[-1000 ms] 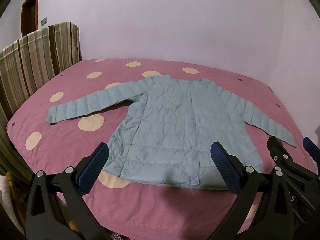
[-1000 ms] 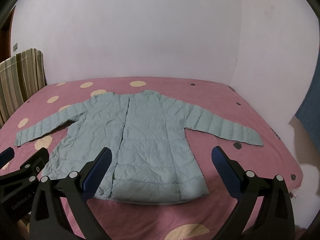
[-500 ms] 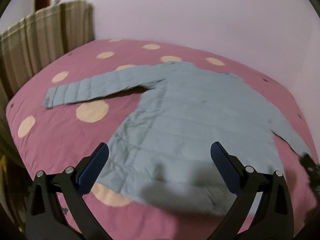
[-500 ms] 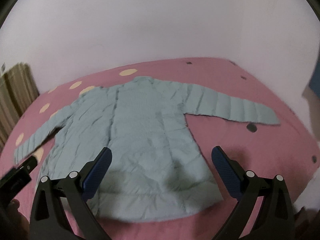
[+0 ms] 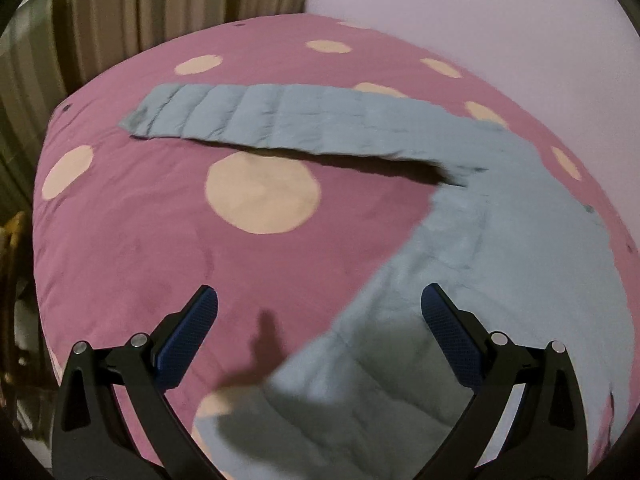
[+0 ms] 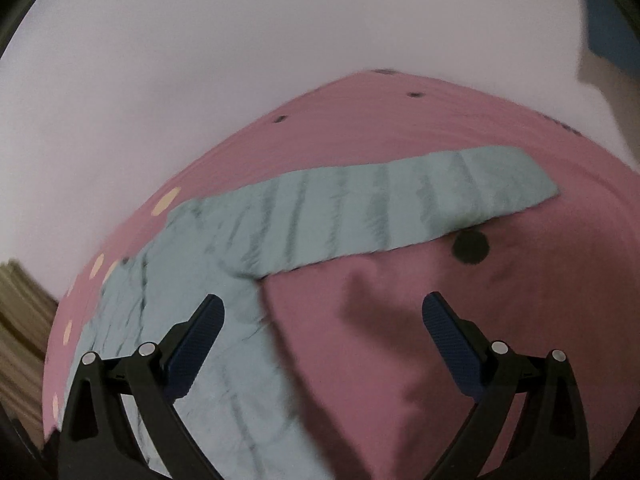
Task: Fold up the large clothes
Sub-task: 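Move the right tool to the jacket sleeve and grasp its cuff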
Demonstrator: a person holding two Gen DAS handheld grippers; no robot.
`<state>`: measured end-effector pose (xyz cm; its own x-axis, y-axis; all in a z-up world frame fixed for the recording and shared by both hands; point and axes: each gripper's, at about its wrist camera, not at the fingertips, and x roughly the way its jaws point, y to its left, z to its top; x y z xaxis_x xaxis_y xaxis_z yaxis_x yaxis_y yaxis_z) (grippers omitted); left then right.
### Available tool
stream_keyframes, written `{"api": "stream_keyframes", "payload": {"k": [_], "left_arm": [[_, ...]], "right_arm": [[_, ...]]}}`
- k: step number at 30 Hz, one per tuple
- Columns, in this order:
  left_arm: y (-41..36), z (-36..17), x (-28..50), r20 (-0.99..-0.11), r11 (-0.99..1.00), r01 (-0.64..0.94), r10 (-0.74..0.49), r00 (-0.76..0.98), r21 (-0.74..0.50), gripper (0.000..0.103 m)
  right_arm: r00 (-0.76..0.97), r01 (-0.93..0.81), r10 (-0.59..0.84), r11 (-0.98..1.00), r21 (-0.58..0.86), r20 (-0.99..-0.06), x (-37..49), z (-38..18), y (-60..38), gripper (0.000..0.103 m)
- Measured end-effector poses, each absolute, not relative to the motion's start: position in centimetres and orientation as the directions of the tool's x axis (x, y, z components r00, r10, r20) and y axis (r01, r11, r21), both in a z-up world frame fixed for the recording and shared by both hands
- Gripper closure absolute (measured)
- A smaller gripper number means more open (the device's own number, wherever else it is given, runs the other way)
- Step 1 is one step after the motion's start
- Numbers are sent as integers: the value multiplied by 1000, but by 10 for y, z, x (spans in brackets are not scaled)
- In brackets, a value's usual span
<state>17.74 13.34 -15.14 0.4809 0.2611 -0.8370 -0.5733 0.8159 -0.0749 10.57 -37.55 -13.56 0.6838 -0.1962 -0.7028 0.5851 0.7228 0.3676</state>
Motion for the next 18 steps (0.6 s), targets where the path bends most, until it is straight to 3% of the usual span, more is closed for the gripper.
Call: {"api": "stream_keyframes", "payload": {"k": [7, 8, 9, 11, 18], "left_arm": [[150, -179, 187, -852, 758, -651, 369, 370, 45, 2], [153, -183, 189, -855, 750, -659, 381, 353, 62, 2], [155, -186, 189, -854, 744, -663, 391, 342, 76, 2], [157, -191, 190, -854, 739, -666, 409, 320, 104, 2], [161, -202, 189, -845, 726, -677, 433, 316, 119, 2]], "right_arm": [[680, 673, -232, 574, 467, -696, 104, -165, -449, 5], [677, 684, -239, 552, 476, -696, 103, -169, -458, 10], [672, 696, -249, 535, 480, -697, 101, -172, -464, 24], [648, 727, -267, 495, 475, -714, 99, -182, -482, 31], [667, 741, -282, 342, 578, -690, 77, -206, -524, 31]]}}
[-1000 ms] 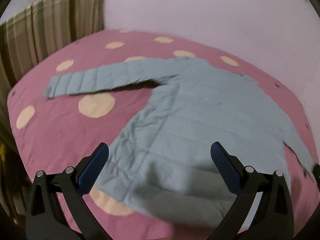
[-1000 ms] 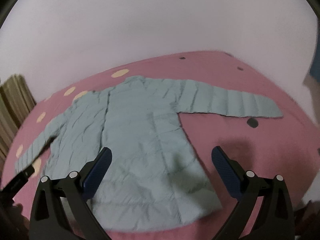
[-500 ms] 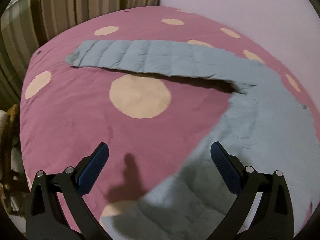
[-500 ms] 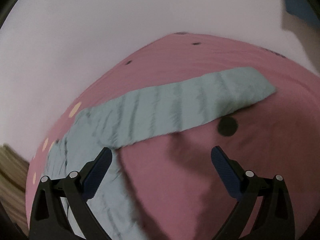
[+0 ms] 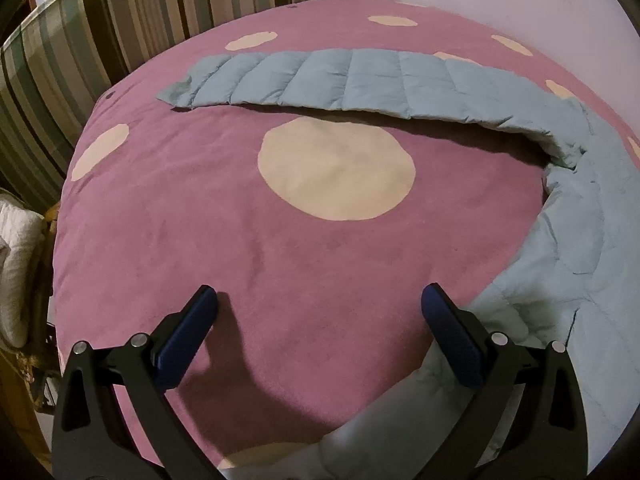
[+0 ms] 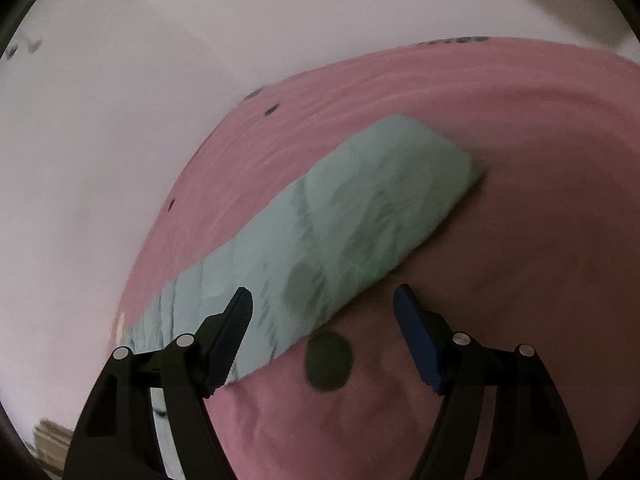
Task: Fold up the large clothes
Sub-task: 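Move the right tool to the jacket sleeve and grasp its cuff, then lift the sleeve with the right tool and lay it across the jacket body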
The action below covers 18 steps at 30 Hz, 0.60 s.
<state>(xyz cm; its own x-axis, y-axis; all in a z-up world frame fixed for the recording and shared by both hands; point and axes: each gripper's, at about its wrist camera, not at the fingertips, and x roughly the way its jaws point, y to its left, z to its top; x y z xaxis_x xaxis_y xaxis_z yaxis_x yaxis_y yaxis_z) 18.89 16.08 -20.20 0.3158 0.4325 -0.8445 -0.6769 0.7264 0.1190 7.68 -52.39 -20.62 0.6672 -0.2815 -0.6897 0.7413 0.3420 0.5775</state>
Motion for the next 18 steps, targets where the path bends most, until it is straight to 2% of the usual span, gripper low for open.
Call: {"api": "stream_keyframes", "payload": {"k": [9, 10, 12, 13, 15, 18], "left_arm": [[156, -203, 190, -831, 722, -675, 461, 310, 149, 2], [156, -203, 190, -829, 724, -674, 460, 318, 143, 2], [156, -203, 190, -830, 725, -674, 458, 319, 141, 2], [156, -204, 189, -829, 725, -674, 459, 319, 141, 2], [156, -204, 189, -829, 725, -674, 460, 319, 143, 2], [156, -204, 189, -829, 725, -674, 459, 320, 141, 2]], "right_arm": [[708, 704, -330, 254, 663, -625, 71, -217, -552, 33], [705, 706, -338, 247, 664, -624, 71, -217, -553, 37], [677, 733, -352, 235, 639, -647, 74, -218, -559, 61], [673, 736, -349, 225, 639, -652, 76, -221, -563, 67], [670, 739, -334, 218, 638, -663, 81, -223, -571, 91], [686, 726, -330, 254, 639, -648, 91, -212, -576, 98]]}}
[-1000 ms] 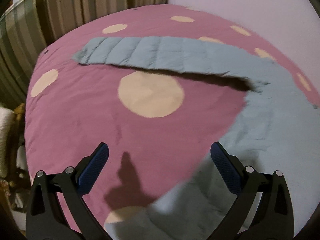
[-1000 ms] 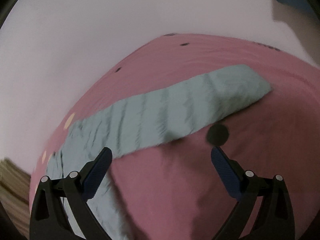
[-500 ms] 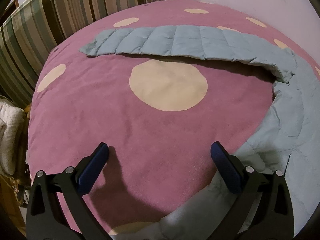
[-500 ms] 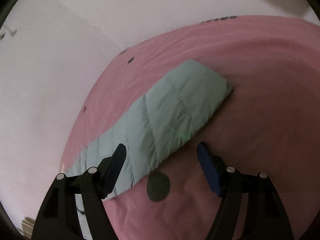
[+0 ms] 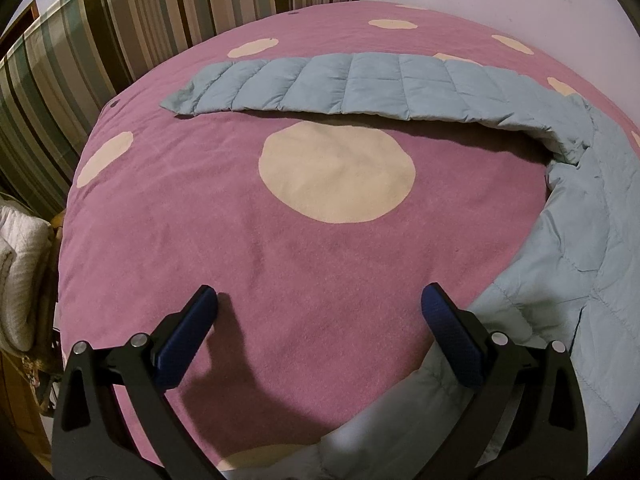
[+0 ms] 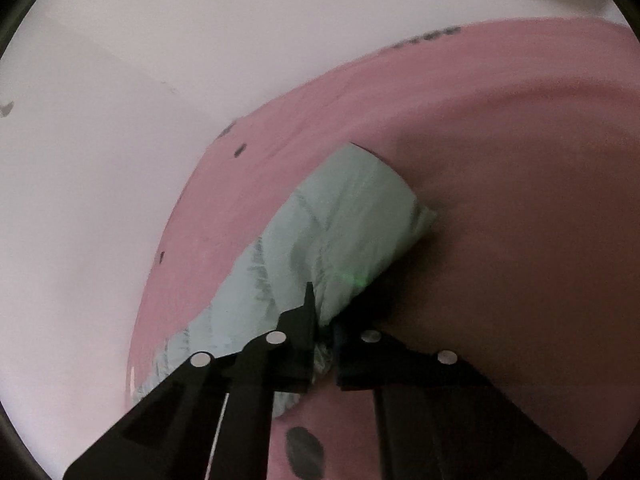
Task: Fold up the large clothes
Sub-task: 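Lift the sleeve with the right tool and lay it across the jacket body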
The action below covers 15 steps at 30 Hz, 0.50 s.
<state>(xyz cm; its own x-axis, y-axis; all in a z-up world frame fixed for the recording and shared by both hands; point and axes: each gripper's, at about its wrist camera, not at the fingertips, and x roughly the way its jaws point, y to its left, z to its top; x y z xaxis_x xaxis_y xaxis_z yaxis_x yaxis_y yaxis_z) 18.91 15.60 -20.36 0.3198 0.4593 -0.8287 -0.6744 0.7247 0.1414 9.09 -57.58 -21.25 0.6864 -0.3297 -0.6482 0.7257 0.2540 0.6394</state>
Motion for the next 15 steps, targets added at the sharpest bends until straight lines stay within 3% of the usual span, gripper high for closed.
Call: {"api": "stream_keyframes", "payload": {"k": [7, 15], "left_arm": [[156, -203, 189, -829, 725, -676, 456, 324, 135, 2], [154, -201, 190, -824, 744, -649, 463, 327, 161, 2]], "right_arm": [[766, 629, -308, 541, 558, -564, 146, -145, -514, 99], [844, 378, -93, 802, 463, -529, 242, -101, -385, 99]]}}
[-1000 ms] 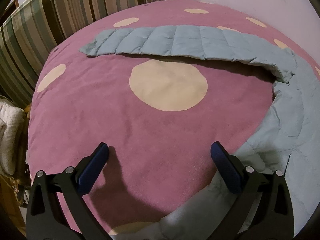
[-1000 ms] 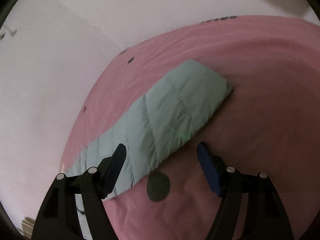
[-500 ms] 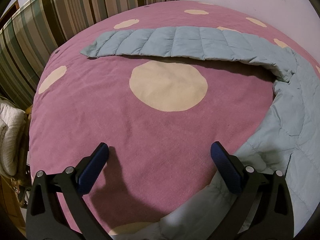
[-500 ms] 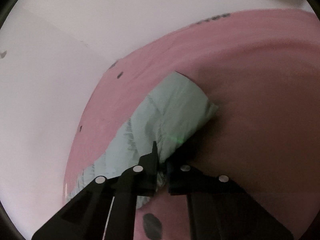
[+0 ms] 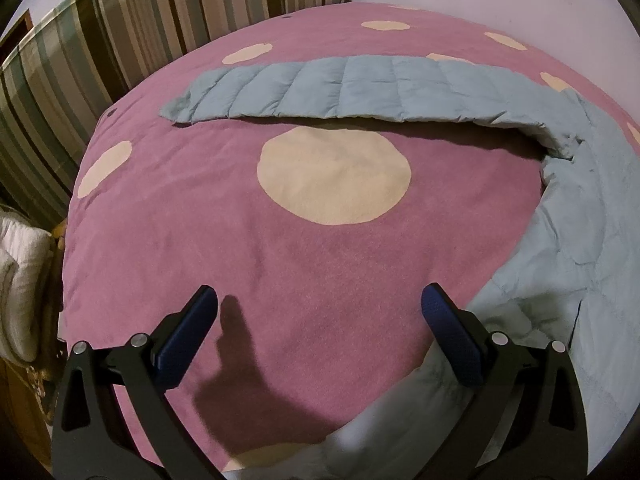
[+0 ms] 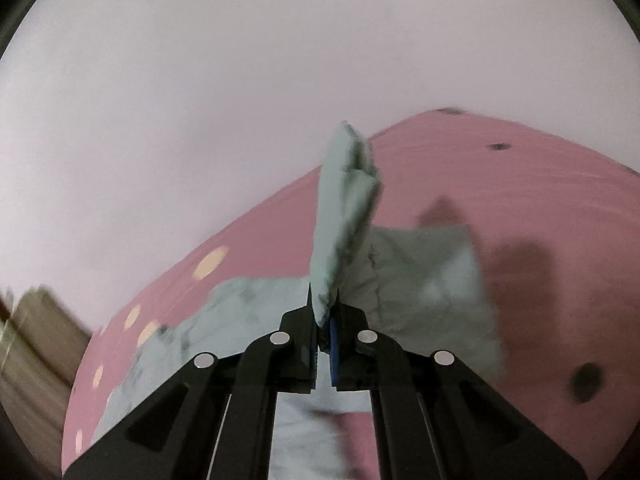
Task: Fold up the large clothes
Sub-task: 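Lift the sleeve with the right tool and lay it across the jacket body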
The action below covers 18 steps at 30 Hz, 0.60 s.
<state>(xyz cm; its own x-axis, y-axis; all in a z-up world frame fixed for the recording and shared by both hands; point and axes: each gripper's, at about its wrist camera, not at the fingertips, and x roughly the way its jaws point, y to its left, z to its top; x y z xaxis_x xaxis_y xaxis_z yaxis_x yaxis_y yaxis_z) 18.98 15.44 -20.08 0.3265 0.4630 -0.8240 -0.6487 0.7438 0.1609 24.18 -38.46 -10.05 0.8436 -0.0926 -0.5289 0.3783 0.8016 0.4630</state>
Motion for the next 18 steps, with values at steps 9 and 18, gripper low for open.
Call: {"api": "stream_keyframes", "payload": {"k": [9, 18], "left_arm": [[157, -206, 188, -827, 756, -639, 444, 344, 140, 2], [160, -208, 186, -832, 759, -641, 424, 357, 111, 2]], "right_arm": [[782, 121, 132, 926, 357, -609, 319, -119, -237, 99], [672, -40, 225, 962, 269, -706, 332, -157, -135, 99]]}}
